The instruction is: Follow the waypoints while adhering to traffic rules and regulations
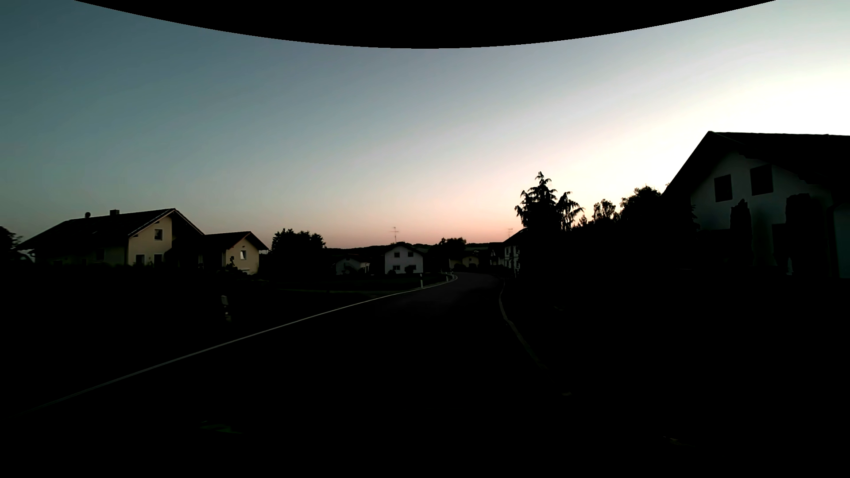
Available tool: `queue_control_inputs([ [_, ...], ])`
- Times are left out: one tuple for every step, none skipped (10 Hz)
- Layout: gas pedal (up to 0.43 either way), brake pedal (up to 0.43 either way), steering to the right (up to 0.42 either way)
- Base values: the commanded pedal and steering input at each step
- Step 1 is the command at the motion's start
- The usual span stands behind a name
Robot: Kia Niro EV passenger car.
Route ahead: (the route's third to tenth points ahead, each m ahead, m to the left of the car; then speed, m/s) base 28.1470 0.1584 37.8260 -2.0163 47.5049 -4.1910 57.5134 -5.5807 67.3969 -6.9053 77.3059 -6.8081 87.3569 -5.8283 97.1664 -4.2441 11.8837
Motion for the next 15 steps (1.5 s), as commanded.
queue_control_inputs([
  [0.039,0.000,0.049],
  [0.039,0.000,0.049],
  [0.039,0.000,0.049],
  [0.039,0.000,0.048],
  [0.039,0.000,0.048],
  [0.039,0.000,0.048],
  [0.039,0.000,0.047],
  [0.039,0.000,0.046],
  [0.039,0.000,0.044],
  [0.039,0.000,0.040],
  [0.039,0.000,0.037],
  [0.039,0.000,0.034],
  [0.039,0.000,0.031],
  [0.039,0.000,0.029],
  [0.039,0.000,0.027],
])
